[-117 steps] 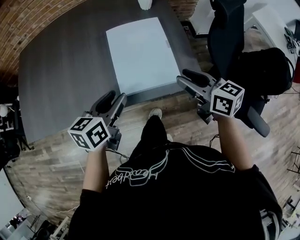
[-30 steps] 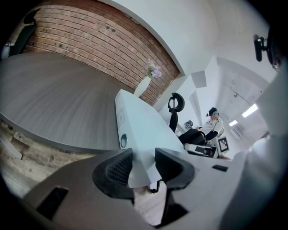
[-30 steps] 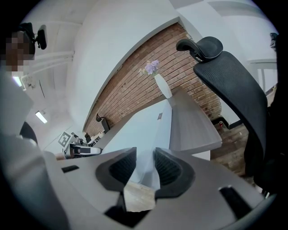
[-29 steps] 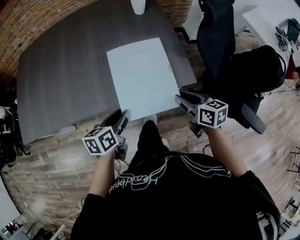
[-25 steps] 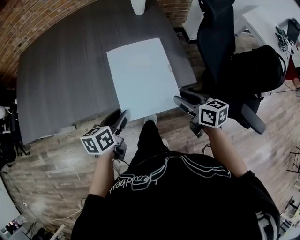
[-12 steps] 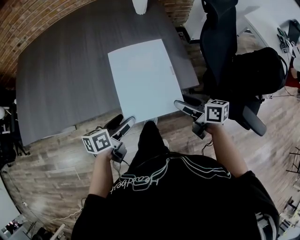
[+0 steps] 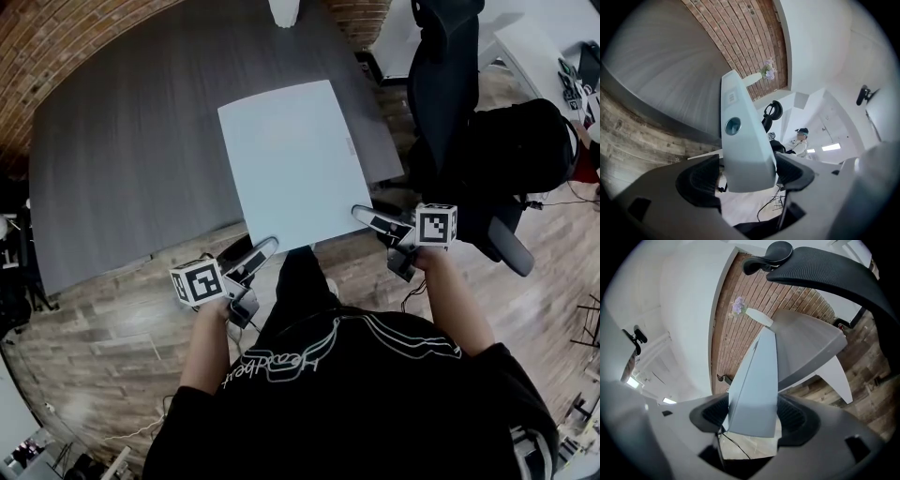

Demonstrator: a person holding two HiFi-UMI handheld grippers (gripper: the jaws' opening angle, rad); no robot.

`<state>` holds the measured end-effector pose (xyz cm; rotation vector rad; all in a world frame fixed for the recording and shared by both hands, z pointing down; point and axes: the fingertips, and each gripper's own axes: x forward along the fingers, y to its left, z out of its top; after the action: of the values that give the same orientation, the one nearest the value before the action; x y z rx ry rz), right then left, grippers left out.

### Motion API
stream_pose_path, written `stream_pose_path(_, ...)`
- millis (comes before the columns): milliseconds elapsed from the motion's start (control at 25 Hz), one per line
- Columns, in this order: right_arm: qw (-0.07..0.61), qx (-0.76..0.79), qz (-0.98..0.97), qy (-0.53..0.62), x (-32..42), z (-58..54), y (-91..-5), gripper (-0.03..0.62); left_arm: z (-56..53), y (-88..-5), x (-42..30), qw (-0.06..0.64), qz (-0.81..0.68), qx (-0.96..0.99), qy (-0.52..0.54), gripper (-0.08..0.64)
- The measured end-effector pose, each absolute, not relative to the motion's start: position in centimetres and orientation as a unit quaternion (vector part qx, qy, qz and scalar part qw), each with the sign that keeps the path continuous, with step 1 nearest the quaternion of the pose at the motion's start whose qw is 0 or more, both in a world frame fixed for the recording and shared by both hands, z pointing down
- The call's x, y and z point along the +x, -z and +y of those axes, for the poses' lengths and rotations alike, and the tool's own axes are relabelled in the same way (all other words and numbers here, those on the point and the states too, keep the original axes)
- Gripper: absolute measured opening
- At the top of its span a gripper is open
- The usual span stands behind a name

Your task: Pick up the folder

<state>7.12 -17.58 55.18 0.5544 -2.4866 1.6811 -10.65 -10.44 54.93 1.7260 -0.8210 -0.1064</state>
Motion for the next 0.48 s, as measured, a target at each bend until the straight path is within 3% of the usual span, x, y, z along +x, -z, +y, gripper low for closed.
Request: stream_pose_path(480, 0.045, 0.169, -0.812, -0.558, 6.94, -17.55, -55.37, 0.275, -10.67, -55.15, -10.55, 0.574, -0.353, 0.738, 0.042, 0.330)
